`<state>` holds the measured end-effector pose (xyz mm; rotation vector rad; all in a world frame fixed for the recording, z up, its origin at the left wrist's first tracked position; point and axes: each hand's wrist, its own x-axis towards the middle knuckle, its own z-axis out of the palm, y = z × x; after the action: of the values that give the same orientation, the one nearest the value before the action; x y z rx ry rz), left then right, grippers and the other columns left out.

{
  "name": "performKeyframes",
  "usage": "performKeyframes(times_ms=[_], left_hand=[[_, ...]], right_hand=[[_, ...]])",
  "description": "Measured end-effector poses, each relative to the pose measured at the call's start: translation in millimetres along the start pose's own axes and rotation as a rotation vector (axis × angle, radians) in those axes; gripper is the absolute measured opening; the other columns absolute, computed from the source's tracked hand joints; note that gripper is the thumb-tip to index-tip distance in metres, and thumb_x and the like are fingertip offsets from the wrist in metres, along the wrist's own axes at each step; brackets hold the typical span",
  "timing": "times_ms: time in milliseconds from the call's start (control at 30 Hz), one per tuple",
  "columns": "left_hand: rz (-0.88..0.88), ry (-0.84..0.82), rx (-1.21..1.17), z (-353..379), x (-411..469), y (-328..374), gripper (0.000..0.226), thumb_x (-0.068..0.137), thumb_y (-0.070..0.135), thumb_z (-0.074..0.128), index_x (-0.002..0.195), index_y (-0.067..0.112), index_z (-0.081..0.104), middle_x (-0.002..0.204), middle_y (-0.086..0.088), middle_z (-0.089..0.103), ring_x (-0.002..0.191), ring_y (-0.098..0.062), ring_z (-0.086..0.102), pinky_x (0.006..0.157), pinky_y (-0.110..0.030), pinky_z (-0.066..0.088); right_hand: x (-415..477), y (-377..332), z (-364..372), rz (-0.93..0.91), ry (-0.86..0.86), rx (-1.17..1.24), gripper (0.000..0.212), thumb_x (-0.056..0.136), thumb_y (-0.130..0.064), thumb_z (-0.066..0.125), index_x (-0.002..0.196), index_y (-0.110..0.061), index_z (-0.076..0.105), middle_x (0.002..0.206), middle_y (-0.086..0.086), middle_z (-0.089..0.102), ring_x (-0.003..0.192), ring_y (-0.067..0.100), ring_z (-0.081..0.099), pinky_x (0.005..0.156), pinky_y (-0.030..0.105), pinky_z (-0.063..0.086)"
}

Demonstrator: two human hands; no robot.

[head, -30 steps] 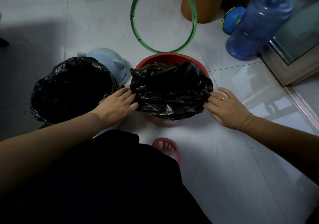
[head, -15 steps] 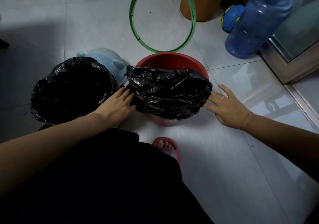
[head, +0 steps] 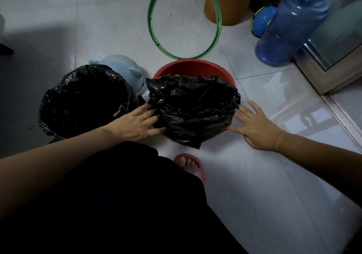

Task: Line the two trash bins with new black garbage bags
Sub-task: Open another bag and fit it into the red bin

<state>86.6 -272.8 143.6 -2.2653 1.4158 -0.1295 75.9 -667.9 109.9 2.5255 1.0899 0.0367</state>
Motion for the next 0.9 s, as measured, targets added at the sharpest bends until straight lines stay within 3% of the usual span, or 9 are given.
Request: performKeyframes(times_ms=[133,267,400,533,600,700,800,900], left_hand=[[-0.125,-0.092,-0.077,3.8,-7.3,-10.0,0.044,0.075,0.021,0.059,0.119,0.019,0.065,0.119,-0.017,0.063,0.109,-0.036,0.061,0.102,-0.049,0.041],[-0.296,-0.063,-0.271,2.1,-5.4,-21.0,0.046,0.066,0.014,0.061,0.112,0.008,0.064,0.116,-0.019,0.062,0.103,-0.037,0.061,0.098,-0.045,0.045],[-0.554,0.141,-0.575,-4.8,5.5,-21.0,0.041,0.074,0.013,0.046,0.111,0.001,0.058,0.108,-0.019,0.058,0.093,-0.038,0.061,0.083,-0.043,0.049],[-0.882,0.322,-0.810,-7.7,22.4,-16.8,0.041,0.082,0.012,0.057,0.121,0.004,0.049,0.116,-0.016,0.051,0.104,-0.034,0.055,0.084,-0.039,0.044],[-0.916,0.364,-0.767,-9.3,28.3,-17.6,0.042,0.084,0.021,0.054,0.120,0.002,0.050,0.114,-0.019,0.050,0.106,-0.036,0.052,0.089,-0.041,0.041],[-0.891,0.278,-0.672,-7.6,34.6,-21.2,0.053,0.087,0.042,0.043,0.123,0.004,0.052,0.122,-0.018,0.051,0.113,-0.037,0.048,0.094,-0.045,0.037],[-0.901,0.224,-0.669,1.7,42.2,-22.3,0.051,0.093,0.043,0.049,0.132,0.010,0.050,0.140,-0.011,0.044,0.130,-0.032,0.038,0.106,-0.045,0.026],[-0.972,0.219,-0.705,6.0,49.1,-28.5,0.051,0.094,0.043,0.047,0.136,0.014,0.047,0.147,-0.006,0.040,0.137,-0.027,0.031,0.111,-0.043,0.016]], right_hand=[[-3.4,8.3,-6.0,0.067,-0.040,0.047,0.054,0.063,-0.013,0.069,0.116,-0.023,0.068,0.140,0.023,0.047,0.132,0.042,0.042,0.109,0.065,0.023],[-0.4,20.0,-15.6,0.172,0.054,0.175,0.049,0.065,-0.008,0.068,0.113,-0.012,0.064,0.139,0.019,0.049,0.133,0.034,0.043,0.111,0.058,0.024],[11.4,24.1,-23.4,0.318,0.153,0.402,0.053,0.082,-0.015,0.051,0.134,-0.010,0.047,0.145,0.010,0.045,0.137,0.025,0.038,0.117,0.045,0.018],[28.4,20.1,-31.7,0.414,0.232,0.543,0.051,0.090,-0.024,0.035,0.138,-0.011,0.045,0.139,0.008,0.051,0.130,0.025,0.045,0.112,0.038,0.021],[37.4,19.7,-38.3,0.482,0.314,0.533,0.048,0.089,-0.029,0.033,0.129,-0.011,0.052,0.128,0.009,0.056,0.119,0.028,0.051,0.101,0.038,0.030],[54.6,17.8,-48.4,0.483,0.351,0.510,0.046,0.091,-0.034,0.035,0.125,-0.011,0.055,0.120,0.009,0.056,0.110,0.028,0.053,0.092,0.039,0.036],[70.5,13.1,-52.2,0.408,0.276,0.472,0.051,0.092,-0.042,0.033,0.126,-0.014,0.059,0.129,0.009,0.055,0.119,0.029,0.051,0.098,0.038,0.030],[88.3,12.3,-52.3,0.472,0.266,0.457,0.051,0.093,-0.048,0.034,0.120,-0.017,0.065,0.144,0.010,0.045,0.134,0.031,0.039,0.110,0.044,0.019]])
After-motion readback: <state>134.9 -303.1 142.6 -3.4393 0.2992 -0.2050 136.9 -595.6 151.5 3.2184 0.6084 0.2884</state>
